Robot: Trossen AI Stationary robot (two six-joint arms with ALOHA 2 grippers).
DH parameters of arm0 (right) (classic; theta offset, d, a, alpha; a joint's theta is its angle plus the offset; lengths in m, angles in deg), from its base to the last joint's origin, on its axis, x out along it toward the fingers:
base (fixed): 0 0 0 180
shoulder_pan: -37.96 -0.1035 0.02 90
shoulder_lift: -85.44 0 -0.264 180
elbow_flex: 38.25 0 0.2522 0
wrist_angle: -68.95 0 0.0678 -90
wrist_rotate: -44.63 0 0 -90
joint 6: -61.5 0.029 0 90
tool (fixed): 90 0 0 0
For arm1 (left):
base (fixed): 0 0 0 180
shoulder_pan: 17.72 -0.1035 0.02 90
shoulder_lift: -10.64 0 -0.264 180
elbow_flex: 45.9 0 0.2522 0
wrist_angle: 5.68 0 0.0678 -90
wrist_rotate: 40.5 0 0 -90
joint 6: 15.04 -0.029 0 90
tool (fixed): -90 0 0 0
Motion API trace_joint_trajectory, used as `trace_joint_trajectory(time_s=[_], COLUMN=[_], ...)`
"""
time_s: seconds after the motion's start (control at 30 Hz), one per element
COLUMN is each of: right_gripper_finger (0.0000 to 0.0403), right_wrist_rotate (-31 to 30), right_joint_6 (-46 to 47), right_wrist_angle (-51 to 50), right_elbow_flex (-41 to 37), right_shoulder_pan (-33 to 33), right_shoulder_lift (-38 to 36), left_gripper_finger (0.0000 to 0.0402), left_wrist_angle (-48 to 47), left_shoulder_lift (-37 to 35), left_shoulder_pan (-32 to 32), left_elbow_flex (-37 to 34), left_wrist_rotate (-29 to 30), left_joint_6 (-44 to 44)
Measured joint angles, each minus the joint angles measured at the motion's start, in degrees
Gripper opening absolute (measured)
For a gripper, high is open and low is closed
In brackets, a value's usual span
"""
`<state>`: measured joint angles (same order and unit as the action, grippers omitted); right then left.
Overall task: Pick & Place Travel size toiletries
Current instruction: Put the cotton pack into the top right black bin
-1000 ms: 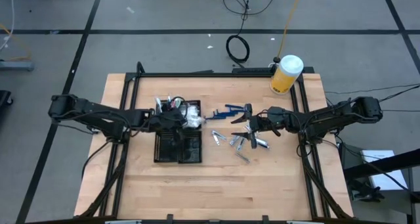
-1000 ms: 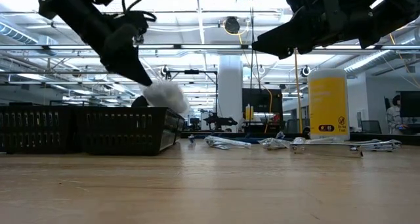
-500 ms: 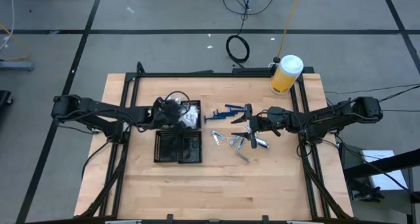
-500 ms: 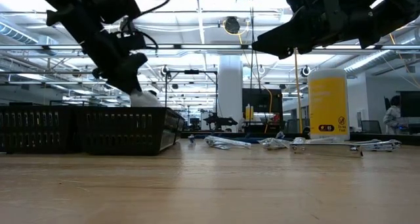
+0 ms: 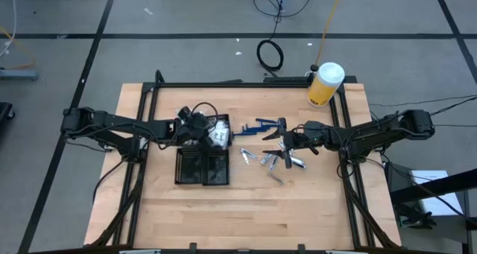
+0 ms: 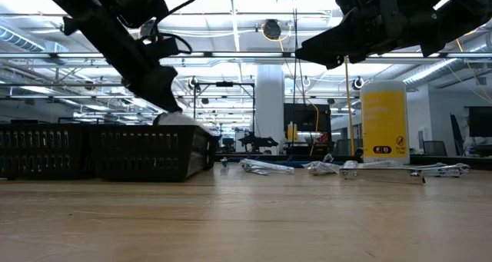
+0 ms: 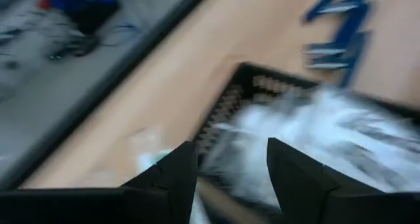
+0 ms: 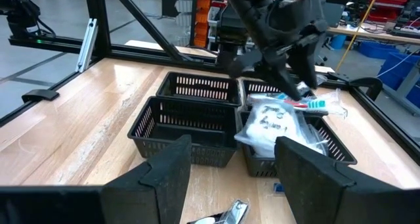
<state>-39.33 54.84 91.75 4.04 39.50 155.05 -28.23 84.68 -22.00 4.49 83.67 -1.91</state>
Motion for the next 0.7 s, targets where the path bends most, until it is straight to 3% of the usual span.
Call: trace_joint_trajectory(time_s=[0.1, 0.27, 0.33, 0.5, 0.6, 0.7], right_gripper_finger=[0.0208, 0.0208, 0.0208, 0.0208, 0.0208, 0.0208], right_wrist_rotate=[0.00, 0.00, 0.00, 0.00, 0.00, -0.02], right_joint_6=[0.00, 0.00, 0.00, -0.02, -0.07, -0.09], right_wrist_angle=[-0.01, -0.01, -0.01, -0.03, -0.01, -0.03], right_elbow_flex=[0.00, 0.00, 0.00, 0.00, 0.00, 0.00], right_shoulder_pan=[0.00, 0.00, 0.00, 0.00, 0.00, 0.00], right_shoulder_lift=[0.00, 0.00, 0.00, 0.00, 0.00, 0.00], left_gripper_finger=[0.0182, 0.0182, 0.0182, 0.0181, 0.0161, 0.0115], left_wrist_angle=[-0.44, 2.71, 5.83, 12.81, 11.55, 11.61], left_shoulder_lift=[0.00, -0.82, -1.57, -1.84, 1.61, 5.52], left_shoulder_pan=[-0.49, -0.48, 0.16, 1.32, 1.38, 1.36], left_elbow_flex=[0.00, 0.00, 0.00, 0.05, 0.05, -0.06], left_wrist_rotate=[3.32, 3.12, 0.77, -12.39, -13.51, -15.16], left_joint_6=[-0.49, -1.40, -0.95, -0.86, 1.28, 3.83])
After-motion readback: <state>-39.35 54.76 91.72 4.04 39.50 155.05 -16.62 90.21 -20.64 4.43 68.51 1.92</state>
